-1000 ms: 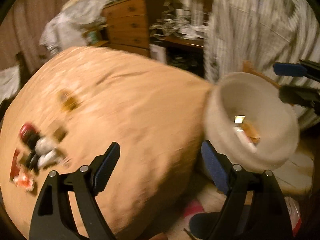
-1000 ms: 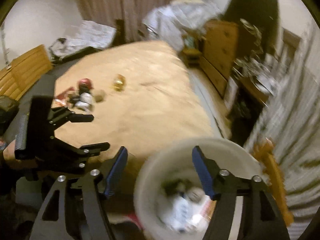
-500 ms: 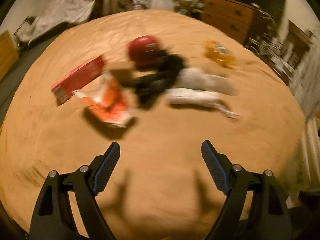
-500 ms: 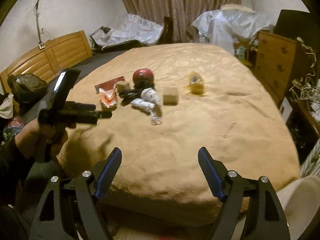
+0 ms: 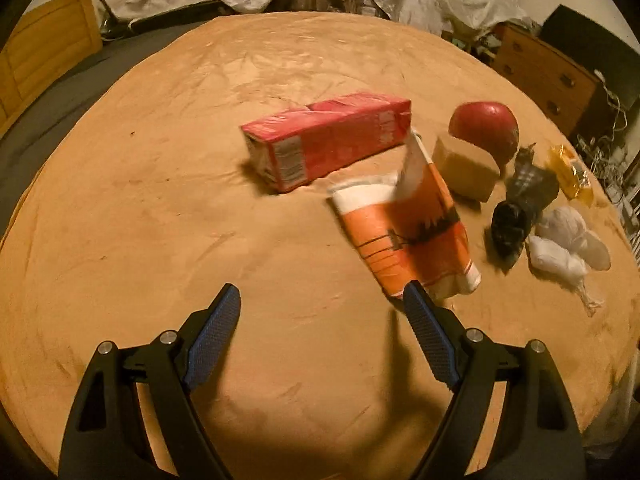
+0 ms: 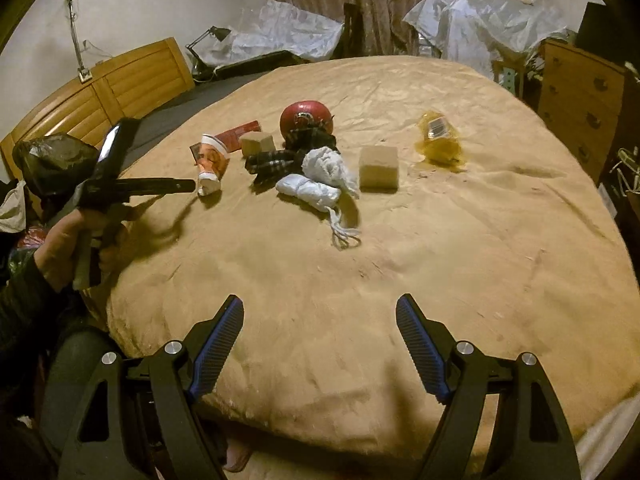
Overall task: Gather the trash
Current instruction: 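Grasp the orange-white paper cup with the left tool while the right tool grasps the white plastic bag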
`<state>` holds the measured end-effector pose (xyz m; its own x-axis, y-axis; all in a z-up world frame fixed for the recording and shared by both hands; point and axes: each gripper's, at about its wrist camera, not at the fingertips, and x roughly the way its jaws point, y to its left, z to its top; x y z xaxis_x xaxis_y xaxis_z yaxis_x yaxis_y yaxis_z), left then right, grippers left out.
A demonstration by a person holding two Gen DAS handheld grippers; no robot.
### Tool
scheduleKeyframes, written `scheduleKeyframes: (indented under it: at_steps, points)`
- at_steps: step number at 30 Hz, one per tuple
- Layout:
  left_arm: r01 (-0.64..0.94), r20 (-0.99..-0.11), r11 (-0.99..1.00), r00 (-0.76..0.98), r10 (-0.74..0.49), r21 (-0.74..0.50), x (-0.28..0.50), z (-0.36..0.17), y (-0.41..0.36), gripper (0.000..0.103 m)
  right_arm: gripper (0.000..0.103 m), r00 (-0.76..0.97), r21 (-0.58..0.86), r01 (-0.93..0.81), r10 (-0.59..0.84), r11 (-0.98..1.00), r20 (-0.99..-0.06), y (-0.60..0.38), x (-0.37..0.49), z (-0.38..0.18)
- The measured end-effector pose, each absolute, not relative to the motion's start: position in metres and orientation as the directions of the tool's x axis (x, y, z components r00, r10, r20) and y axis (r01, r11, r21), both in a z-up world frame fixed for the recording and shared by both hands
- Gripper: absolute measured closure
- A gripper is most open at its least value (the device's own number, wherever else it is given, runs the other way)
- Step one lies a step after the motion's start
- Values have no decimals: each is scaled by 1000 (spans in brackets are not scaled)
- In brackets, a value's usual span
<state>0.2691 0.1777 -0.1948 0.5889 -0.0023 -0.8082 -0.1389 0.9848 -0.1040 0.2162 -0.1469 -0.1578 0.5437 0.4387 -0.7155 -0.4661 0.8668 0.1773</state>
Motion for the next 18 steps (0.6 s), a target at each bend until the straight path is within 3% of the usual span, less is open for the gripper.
scheduleKeyframes:
  at_steps: [8, 10, 18]
  points:
    - [-135, -775, 937, 606, -180, -323, 254, -198, 167, 23, 24, 498, 219, -507, 491, 834, -715, -119, 242, -176]
    - [-128, -753, 912, 614, -236, -390, 258, -198, 163, 18, 24, 493, 229, -507, 497, 831, -714, -117, 245, -179]
    - [-188, -746, 892, 632, -211, -411, 295, -199, 158, 18, 24, 482, 257, -496, 509, 829, -713, -124, 250, -186]
